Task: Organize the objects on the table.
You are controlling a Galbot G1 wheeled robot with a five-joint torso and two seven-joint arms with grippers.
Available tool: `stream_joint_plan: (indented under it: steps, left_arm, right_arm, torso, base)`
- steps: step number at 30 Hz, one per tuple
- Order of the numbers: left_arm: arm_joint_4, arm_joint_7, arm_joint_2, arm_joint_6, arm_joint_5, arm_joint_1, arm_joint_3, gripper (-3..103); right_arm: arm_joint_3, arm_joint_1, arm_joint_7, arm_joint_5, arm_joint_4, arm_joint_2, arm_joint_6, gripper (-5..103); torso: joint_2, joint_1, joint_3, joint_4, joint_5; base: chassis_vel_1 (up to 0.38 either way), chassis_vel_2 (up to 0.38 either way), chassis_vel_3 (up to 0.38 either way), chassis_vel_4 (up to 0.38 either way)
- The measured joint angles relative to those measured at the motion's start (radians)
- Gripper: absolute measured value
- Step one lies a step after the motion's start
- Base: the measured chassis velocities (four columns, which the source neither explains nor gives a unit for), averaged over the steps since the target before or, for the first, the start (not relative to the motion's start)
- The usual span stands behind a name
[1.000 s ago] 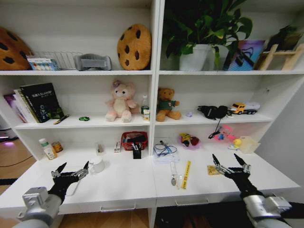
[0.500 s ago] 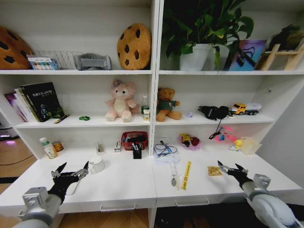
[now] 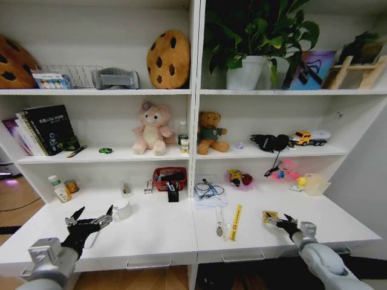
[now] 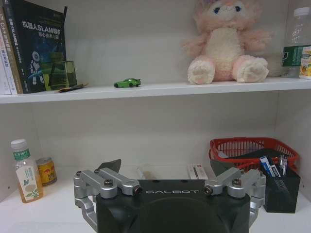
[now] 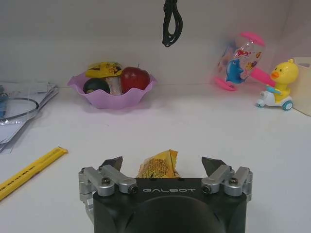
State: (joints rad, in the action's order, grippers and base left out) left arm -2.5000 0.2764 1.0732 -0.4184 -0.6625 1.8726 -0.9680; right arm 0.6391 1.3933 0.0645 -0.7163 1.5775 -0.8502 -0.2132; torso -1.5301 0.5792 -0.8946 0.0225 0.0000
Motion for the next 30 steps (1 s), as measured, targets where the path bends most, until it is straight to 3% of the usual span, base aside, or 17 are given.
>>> stream_joint_plan:
  steps: [2,4,7,8,10,12,16,17,19,20,22,24,30]
  left_arm:
    - [0.0,0.0,0.0,0.0,0.0,0.0,0.0,100]
    - [0.0,0.0,0.0,0.0,0.0,0.0,0.0,100]
    - [0.0,0.0,0.0,0.0,0.0,0.0,0.0,100]
    - [0.0,0.0,0.0,0.0,0.0,0.0,0.0,100]
    - [0.0,0.0,0.0,0.0,0.0,0.0,0.0,100]
    - [0.0,0.0,0.0,0.0,0.0,0.0,0.0,100]
    - [0.0,0.0,0.0,0.0,0.0,0.0,0.0,100]
    - [0.0,0.0,0.0,0.0,0.0,0.0,0.0,100]
    - [0.0,0.0,0.0,0.0,0.0,0.0,0.0,100]
    - [0.0,0.0,0.0,0.0,0.0,0.0,0.0,100]
    - [0.0,0.0,0.0,0.0,0.0,0.0,0.0,100]
    - [0.0,0.0,0.0,0.0,0.0,0.0,0.0,100]
    - [0.0,0.0,0.0,0.0,0.0,0.0,0.0,100]
  right_arm:
    - [-0.002,-0.003,0.0,0.001,-0.002,0.0,0.0,92]
    - [-0.008,-0.008,0.0,0.002,-0.004,-0.003,0.001,76]
    - [-0.011,-0.009,0.001,0.004,-0.007,-0.004,0.001,71]
    - [-0.014,-0.01,0.001,0.004,-0.011,-0.005,0.002,60]
    - [-0.014,-0.01,0.001,0.004,-0.012,-0.005,0.003,60]
    - [-0.016,-0.012,0.002,0.003,-0.018,-0.006,0.006,48]
    - [-0.018,-0.014,0.001,0.003,-0.024,-0.006,0.011,37]
    - [-0.018,-0.014,0.001,0.003,-0.025,-0.006,0.012,26]
    - [-0.018,-0.015,0.001,0.003,-0.026,-0.006,0.013,26]
    - [-0.018,-0.016,0.001,0.002,-0.027,-0.005,0.013,15]
    - [-0.019,-0.017,0.001,0.001,-0.027,-0.004,0.013,15]
    - [-0.019,-0.019,-0.002,-0.002,-0.027,-0.003,0.013,5]
    - [-0.028,-0.055,-0.017,-0.045,-0.009,0.014,0.001,0]
  torso:
    - [0.0,0.0,0.0,0.0,0.0]
    - [0.0,0.0,0.0,0.0,0.0]
    - [0.0,0.0,0.0,0.0001,-0.0001]
    - [0.0,0.0,0.0,0.0001,0.0]
    - [0.0,0.0,0.0,0.0,0.0]
    - [0.0,0.0,0.0,0.0,0.0]
    - [0.0,0.0,0.0,0.0,0.0]
    - [0.0,0.0,0.0,0.0001,0.0]
    - [0.0,0.0,0.0,0.0001,0.0]
    - [0.0,0.0,0.0,0.0001,0.0]
    - [0.0,0.0,0.0,0.0001,-0.0001]
    - [0.0,0.0,0.0,0.0,0.0]
    - [0.0,0.0,0.0,0.0005,-0.0001]
  base:
    - [0.0,0.0,0.0,0.0]
    - [0.0,0.0,0.0,0.0]
    - [0.0,0.0,0.0,0.0]
    - [0.0,0.0,0.0,0.0]
    - [0.0,0.0,0.0,0.0]
    - [0.0,0.0,0.0,0.0]
    - [0.0,0.0,0.0,0.0]
    - [0.0,0.0,0.0,0.0]
    - [0.0,0.0,0.0,0.0]
    - [0.0,0.0,0.0,0.0]
    - [0.0,0.0,0.0,0.0]
    - [0.0,0.0,0.0,0.0]
    - [0.0,0.0,0.0,0.0]
